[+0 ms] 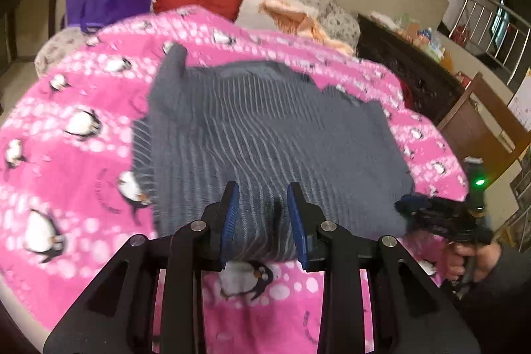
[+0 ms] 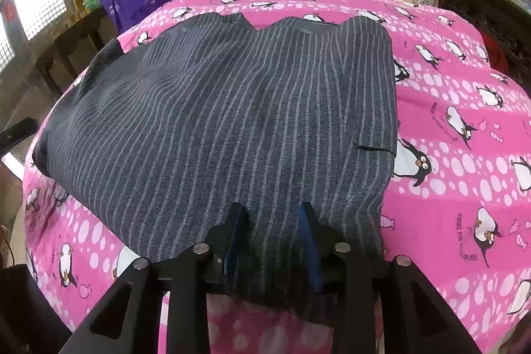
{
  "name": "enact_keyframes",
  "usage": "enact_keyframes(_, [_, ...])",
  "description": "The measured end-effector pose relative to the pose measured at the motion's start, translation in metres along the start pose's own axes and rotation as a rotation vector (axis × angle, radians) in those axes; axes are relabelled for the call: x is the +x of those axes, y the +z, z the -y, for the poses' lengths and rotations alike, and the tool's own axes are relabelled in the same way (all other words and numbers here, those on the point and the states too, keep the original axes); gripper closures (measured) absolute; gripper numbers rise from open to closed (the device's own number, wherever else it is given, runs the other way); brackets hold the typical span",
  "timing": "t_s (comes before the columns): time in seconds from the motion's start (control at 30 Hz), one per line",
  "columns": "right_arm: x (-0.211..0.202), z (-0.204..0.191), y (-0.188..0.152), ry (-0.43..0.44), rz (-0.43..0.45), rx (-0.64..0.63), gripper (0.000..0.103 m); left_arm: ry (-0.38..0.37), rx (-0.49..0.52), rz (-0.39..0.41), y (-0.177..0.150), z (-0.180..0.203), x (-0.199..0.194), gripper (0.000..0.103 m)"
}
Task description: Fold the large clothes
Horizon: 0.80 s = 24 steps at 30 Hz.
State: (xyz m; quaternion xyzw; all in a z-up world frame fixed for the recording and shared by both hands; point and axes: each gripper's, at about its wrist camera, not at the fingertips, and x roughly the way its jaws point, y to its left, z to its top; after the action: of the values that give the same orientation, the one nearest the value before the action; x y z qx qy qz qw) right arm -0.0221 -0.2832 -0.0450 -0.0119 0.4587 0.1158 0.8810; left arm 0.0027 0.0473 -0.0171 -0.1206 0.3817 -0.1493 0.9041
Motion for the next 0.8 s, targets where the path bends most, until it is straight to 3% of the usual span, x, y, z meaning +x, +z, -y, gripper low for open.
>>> enact_keyframes(0.07, [0.000, 0.002, -0.001, 0.005, 0.006, 0.009, 0.068, 0.053, -0.048, -0.072, -0.009, -0.011, 0.024, 0.075])
enact_keyframes(0.1, [-0.001, 0.003, -0.002, 0.014, 0.012, 0.018, 0.065, 0.044, -0.083, -0.097, -0.014, -0.017, 0.033, 0.076])
enact_keyframes(0.13, [0.002, 0.000, -0.001, 0.025, 0.016, 0.026, 0.062, 0.030, -0.104, -0.075, -0.017, -0.021, 0.035, 0.076])
enact_keyframes(0.3, [0.000, -0.013, -0.003, 0.076, 0.060, -0.020, 0.023, 0.058, -0.063, -0.049, -0.019, -0.014, 0.036, 0.076])
enact_keyframes(0.5, [0.004, -0.025, -0.012, 0.059, 0.105, -0.050, 0.014, 0.102, -0.050, -0.055, -0.018, -0.004, 0.039, 0.073])
enact_keyframes(0.63, [0.006, -0.025, -0.010, 0.075, 0.087, -0.043, 0.006, 0.046, -0.027, -0.080, -0.016, 0.007, 0.041, 0.029])
enact_keyframes(0.7, [0.008, -0.028, -0.012, 0.076, 0.084, -0.061, 0.000, 0.084, 0.023, -0.099, -0.016, 0.021, 0.045, 0.023])
enact_keyframes(0.8, [0.010, -0.030, -0.014, 0.066, 0.092, -0.076, 0.000, 0.150, 0.081, -0.118, -0.017, 0.034, 0.053, 0.016])
